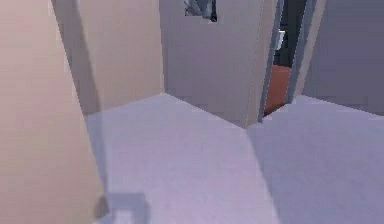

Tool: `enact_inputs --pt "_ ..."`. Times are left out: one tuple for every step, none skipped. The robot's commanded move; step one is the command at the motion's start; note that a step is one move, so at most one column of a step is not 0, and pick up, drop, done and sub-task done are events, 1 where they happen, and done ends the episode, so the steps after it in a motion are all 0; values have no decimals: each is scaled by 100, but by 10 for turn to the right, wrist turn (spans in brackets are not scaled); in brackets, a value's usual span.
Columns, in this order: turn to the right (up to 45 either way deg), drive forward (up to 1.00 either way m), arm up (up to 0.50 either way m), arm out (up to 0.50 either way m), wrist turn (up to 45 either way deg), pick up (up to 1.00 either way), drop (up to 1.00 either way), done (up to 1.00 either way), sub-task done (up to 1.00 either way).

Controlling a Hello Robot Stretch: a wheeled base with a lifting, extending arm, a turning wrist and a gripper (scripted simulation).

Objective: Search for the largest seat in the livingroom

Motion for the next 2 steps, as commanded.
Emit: enact_inputs --pt "330 0 0 0 0 0 0 0 0" --pt "0 100 0 0 0 0 0 0 0"
